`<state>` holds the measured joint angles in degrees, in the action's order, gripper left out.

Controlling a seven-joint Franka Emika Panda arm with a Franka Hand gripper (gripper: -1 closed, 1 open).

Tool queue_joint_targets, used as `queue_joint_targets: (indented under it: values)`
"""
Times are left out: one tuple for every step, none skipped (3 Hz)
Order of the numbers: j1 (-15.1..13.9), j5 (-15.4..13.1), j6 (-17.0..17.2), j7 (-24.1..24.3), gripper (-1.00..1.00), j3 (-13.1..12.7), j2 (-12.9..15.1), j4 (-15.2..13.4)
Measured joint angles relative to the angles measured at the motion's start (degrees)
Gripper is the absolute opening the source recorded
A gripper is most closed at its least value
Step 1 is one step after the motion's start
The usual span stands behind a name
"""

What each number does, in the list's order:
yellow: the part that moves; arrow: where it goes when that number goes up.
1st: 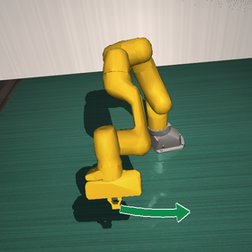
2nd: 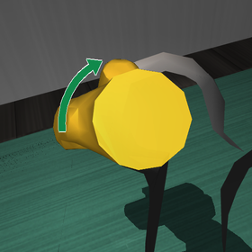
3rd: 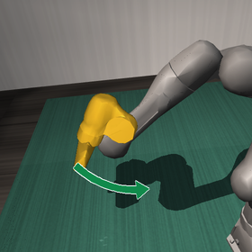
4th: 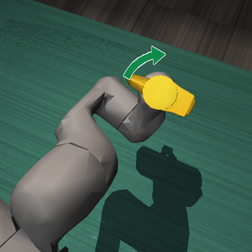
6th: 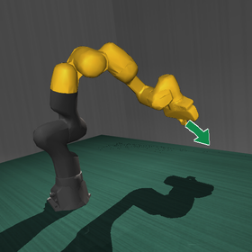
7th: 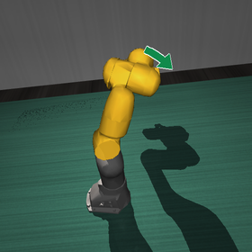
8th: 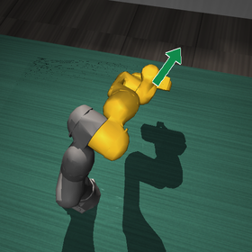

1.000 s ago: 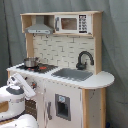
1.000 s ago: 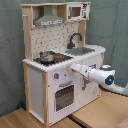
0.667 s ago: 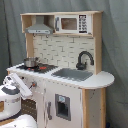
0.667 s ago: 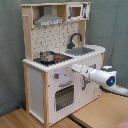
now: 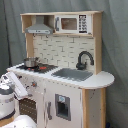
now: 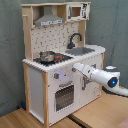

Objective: Play with the kitchen

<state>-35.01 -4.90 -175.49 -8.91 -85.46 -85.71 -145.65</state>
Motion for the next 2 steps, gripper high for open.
queue_joint_targets:
  values:
    - [4.1,0.0,5.3,0.1,1.00,0.9,0.0,0.0]
    - [7.3,0.0,10.1,0.1,1.00,1.1,0.0,-0.1]
